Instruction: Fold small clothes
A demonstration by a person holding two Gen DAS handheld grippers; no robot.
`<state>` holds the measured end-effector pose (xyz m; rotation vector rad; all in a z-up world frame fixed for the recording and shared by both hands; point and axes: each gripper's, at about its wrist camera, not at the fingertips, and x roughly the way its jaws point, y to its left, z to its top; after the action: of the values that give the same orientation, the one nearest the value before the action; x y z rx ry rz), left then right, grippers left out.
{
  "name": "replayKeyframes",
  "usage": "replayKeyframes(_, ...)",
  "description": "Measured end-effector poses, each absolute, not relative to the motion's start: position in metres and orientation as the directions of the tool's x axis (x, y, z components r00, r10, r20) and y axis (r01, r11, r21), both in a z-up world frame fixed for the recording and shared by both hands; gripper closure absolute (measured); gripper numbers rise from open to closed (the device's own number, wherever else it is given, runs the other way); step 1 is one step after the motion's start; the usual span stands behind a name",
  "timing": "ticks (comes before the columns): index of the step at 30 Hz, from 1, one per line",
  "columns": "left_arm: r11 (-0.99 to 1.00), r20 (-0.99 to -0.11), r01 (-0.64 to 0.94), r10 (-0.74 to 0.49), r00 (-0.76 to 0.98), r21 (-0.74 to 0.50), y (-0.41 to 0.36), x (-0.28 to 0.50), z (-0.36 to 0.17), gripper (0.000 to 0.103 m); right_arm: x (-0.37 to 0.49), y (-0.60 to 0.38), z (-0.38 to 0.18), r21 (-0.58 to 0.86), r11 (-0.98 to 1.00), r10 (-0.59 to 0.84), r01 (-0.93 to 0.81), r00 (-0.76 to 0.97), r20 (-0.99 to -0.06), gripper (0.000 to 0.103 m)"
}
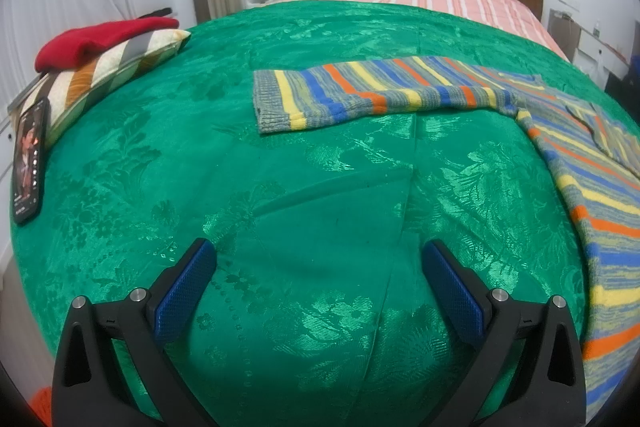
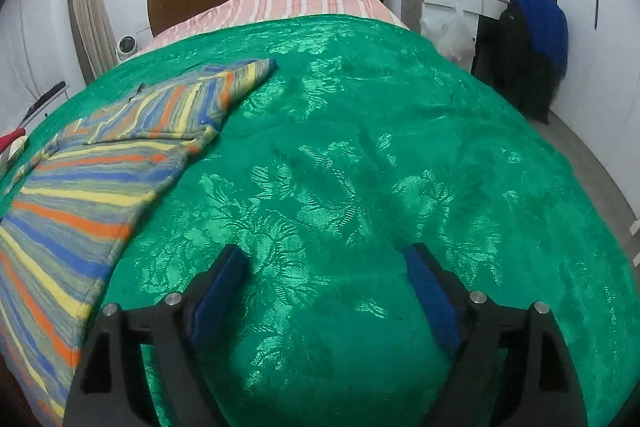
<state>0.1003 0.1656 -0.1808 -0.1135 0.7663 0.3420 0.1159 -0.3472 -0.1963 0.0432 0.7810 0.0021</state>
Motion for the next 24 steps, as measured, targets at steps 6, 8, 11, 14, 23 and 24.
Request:
replayKeyframes(6, 0.938, -0.697, -0.345, 0.263, 0.667, 0.024, 0.1657, 0.1003, -0.1804, 0.000, 0.1127, -0.3475, -0.1962, 0.042, 0.999, 0.021, 0.011, 0.717, -0.697, 0.019)
replayKeyframes(8, 0.938, -0.697, -0.345, 0.263, 0.667, 0.024, 0.1656, 0.1004, -0.1805, 0.000, 0.1115, -0.3472, -0.1967, 0.042, 0.999, 0.022, 0.010, 0.719, -0.694, 0.018)
replayKeyframes(11, 0.938, -0.698, -0.346, 0.263, 0.666, 0.024, 0.1658, 0.1002, -0.1804, 0.000, 0.1101, -0.3471, -0.1971, 0.044, 0.999, 0.024, 0.009, 0.723, -0.691, 0.018)
replayKeyframes(14, 0.937, -0.699, -0.347, 0.265, 0.664, 0.026, 0.1661, 0.1004, -0.1804, 0.000, 0.1091, -0.3469, -0.1971, 0.040, 0.999, 0.020, 0.010, 0.724, -0.690, 0.018)
replayKeyframes(23, 0.937, -0.700, -0.348, 0.267, 0.663, 0.027, 0.1659, 0.1007, -0.1804, 0.000, 0.1080, -0.3472, -0.1970, 0.042, 0.999, 0.022, 0.010, 0.726, -0.687, 0.018)
replayKeyframes(24, 0.937, -0.699, -0.349, 0.267, 0.663, 0.028, 0.1662, 0.1007, -0.1804, 0.000, 0.1078, -0.3471, -0.1970, 0.042, 0.999, 0.022, 0.010, 0.726, -0.687, 0.018)
